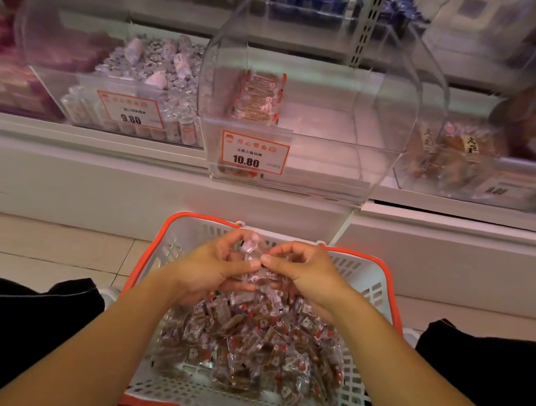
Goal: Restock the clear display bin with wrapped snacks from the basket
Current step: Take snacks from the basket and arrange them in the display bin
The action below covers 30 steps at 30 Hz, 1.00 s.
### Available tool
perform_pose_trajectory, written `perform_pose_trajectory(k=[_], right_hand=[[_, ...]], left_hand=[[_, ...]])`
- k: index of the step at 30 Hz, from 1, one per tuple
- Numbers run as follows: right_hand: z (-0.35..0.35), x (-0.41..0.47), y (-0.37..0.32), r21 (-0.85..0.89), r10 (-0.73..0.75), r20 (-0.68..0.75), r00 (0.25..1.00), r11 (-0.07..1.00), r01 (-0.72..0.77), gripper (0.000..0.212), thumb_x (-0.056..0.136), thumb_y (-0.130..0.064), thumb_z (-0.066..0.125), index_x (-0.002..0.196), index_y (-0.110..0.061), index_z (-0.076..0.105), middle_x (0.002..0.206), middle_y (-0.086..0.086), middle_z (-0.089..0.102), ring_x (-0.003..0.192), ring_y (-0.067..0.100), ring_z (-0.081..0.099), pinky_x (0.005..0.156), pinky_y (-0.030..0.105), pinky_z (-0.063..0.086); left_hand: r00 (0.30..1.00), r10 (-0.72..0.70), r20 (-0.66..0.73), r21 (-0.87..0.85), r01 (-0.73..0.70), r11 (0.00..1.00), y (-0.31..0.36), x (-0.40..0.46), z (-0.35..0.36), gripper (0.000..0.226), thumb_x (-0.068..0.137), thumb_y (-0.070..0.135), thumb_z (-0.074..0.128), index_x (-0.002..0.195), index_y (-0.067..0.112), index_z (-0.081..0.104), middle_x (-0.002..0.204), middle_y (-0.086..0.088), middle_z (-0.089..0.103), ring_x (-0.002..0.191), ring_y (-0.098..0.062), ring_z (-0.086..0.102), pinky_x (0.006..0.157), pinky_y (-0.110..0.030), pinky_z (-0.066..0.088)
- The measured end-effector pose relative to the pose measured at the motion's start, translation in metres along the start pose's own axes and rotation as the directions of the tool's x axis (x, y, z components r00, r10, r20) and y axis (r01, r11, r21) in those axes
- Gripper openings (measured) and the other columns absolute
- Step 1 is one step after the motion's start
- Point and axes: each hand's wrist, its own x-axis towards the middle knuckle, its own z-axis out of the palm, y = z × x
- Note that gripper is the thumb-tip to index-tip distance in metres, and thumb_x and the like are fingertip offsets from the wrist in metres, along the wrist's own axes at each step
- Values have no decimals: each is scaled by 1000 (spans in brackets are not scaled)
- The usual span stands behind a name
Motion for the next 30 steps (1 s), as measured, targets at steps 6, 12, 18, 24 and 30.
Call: perform_pose_trajectory(k=[6,12,18,24,30], right_hand=[[-2,-1,2,122,74,6,997,990,-74,42,74,7,79,112,-2,63,114,24,65,92,30,73,70,31,62],[-7,-2,0,-58,-26,-12,1000,998,25,33,84,-1,74,114,-14,69,104,1,74,88,5,71,70,13,55],[10,0,8,113,-18,-38,999,993,22,27,100,-3,51,121,-14,64,119,11,70,104,14,68,87,22,55],[17,-3,15,171,5,66,998,985,-17,32,105,-8,40,112,-25,66,105,-8,76,98,3,70,74,12,53],[-1,-6,-4,147,-9,108,994,989,-7,36,89,1,67,123,-12,64,117,21,67,98,26,71,81,36,59]], left_hand=[[994,23,-104,82,-14,997,-9,6,0,46,75,2,80,114,12,57,109,-19,70,95,-29,72,74,-31,59],[971,80,-224,69,-66,995,-12,11,1,30,82,3,74,106,11,59,109,-9,69,85,-27,72,72,-33,60],[954,164,-251,83,-148,986,-12,15,17,26,89,12,70,110,8,55,107,-19,70,93,-28,71,79,-37,60],[944,232,-234,274,-164,947,-10,16,15,16,95,22,57,109,16,54,104,-14,65,92,-11,67,75,-25,57],[931,211,-299,178,-163,970,6,15,22,24,91,4,45,100,27,48,89,-7,57,69,-10,59,58,-24,50]])
